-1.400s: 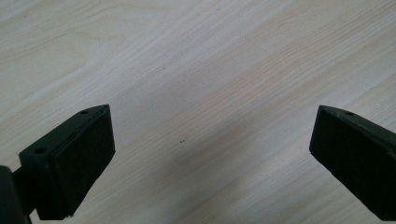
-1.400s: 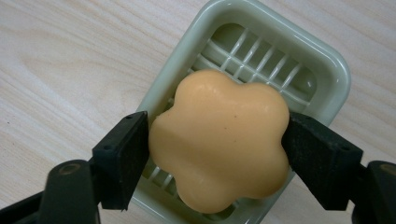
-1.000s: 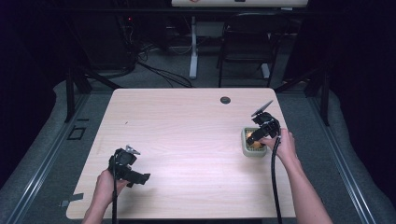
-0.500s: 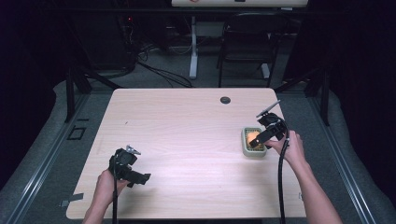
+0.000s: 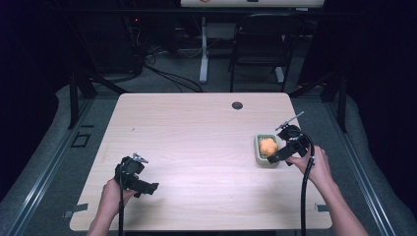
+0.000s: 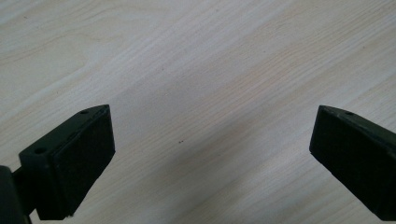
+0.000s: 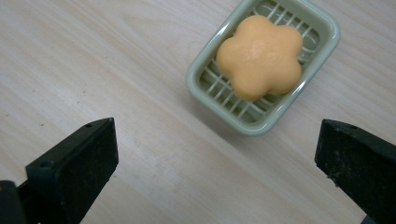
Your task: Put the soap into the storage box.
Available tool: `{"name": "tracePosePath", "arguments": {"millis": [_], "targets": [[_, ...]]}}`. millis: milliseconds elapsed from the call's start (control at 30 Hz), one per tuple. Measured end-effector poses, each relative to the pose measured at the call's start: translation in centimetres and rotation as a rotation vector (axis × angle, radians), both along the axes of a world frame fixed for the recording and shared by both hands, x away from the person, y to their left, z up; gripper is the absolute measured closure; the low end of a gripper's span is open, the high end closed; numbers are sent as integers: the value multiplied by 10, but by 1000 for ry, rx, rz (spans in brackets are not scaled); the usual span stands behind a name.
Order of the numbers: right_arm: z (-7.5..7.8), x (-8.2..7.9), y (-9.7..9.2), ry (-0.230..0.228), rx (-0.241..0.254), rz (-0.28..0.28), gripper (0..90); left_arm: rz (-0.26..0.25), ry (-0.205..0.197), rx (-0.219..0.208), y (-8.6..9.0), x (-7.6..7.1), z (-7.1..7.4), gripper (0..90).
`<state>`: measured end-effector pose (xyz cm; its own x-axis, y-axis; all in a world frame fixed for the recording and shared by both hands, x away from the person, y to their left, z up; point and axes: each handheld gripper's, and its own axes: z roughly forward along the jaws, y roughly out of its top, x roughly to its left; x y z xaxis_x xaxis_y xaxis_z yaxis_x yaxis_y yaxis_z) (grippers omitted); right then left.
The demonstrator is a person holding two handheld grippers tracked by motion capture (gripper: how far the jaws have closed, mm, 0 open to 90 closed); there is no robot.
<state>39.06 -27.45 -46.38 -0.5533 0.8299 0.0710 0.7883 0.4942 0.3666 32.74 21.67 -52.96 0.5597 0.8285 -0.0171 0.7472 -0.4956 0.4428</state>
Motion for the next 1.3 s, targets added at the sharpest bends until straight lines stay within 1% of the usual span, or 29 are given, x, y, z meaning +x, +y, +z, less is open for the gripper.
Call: {"name": "tracePosePath", "arguments": {"millis": [33, 67, 100, 167, 200, 267, 300, 367, 400, 433, 500, 533, 567, 633, 667, 767, 800, 833, 867, 900, 933, 967, 1033, 1067, 1100, 1133, 1167, 1233, 1300], "targets": [[2, -3, 0, 7, -23, 19, 0, 1, -1, -2, 0, 0, 0, 0], [2, -11, 2, -5, -6, 22, 0, 1, -1, 0, 0, 0, 0, 0], [2, -14, 2, -2, -20, 30, 0, 0, -1, 0, -1, 0, 0, 0], [2, -16, 2, -7, -22, 38, 0, 0, 1, 0, -1, 0, -1, 0], [1, -21, 3, -12, -21, 33, 0, 0, 0, -1, -1, 0, -1, 0], [-1, -31, 1, -17, 33, 32, 0, -1, 0, -3, -1, 0, 0, 0], [-2, -33, 0, -6, 14, 39, 0, 0, -2, -6, -1, 0, 0, 0], [-6, -40, 0, -8, 14, 34, 0, 1, -4, -8, -1, 0, 0, 0], [-7, -42, -2, -16, -5, 38, 0, 1, -4, -6, 0, 0, 0, 0], [-8, -45, -2, -14, -10, 38, 0, 6, -6, -10, 1, 0, 0, 0], [-10, -48, -3, -18, -2, 35, 0, 13, -12, -12, 2, -1, 0, 0], [-11, -51, -3, -18, -20, 39, 0, 8, -7, -12, 2, -1, 1, 0], [-14, -56, -4, -19, -11, 31, 0, 12, -16, -13, 2, -2, 1, 0], [-15, -58, -5, -22, -8, 28, 0, 12, -17, -18, 2, -2, 1, 0], [-19, -64, -9, -9, 20, 25, 0, 12, -19, -21, 2, -2, 1, 0], [-24, -71, -14, -11, 5, 15, 0, 0, -18, -24, -1, -2, 0, 0], [-27, -73, -14, -6, 14, 4, 0, -1, -16, -25, -1, -1, -1, 0], [-28, -75, -16, -5, -3, 7, 0, -1, -15, -27, 1, -1, 0, 0], [-28, -75, -16, -5, -3, 7, 0, -1, -15, -27, 1, -1, 0, 0], [-30, -77, -17, -8, 12, -5, 0, 6, -18, -38, 2, 0, 0, 0], [-32, -80, -19, -9, 3, -9, 0, 6, -17, -41, 2, 0, 0, 0], [-35, -85, -20, -8, 26, -22, 0, 1, -18, -37, 1, 1, 0, 0], [-36, -87, -21, -7, 26, -26, 0, -2, -13, -36, 0, 0, 0, 0], [-40, -91, -22, -2, 13, -27, 0, -7, -10, -37, 0, 0, -1, 0], [-42, -93, -23, 8, 29, -30, 0, -6, -9, -38, 0, -1, -1, 0], [-42, -93, -23, 8, 29, -30, 0, -6, -9, -38, 0, -1, -1, 0], [-46, -98, -24, 27, 0, -27, 0, -1, -12, -39, 1, -1, 0, 0], [-50, -101, -24, 25, 1, -39, 0, 7, -18, -45, 1, -1, 1, 0], [-53, -104, -24, 55, -22, -22, 0, 0, -15, -38, 0, 0, 1, 0]]}}
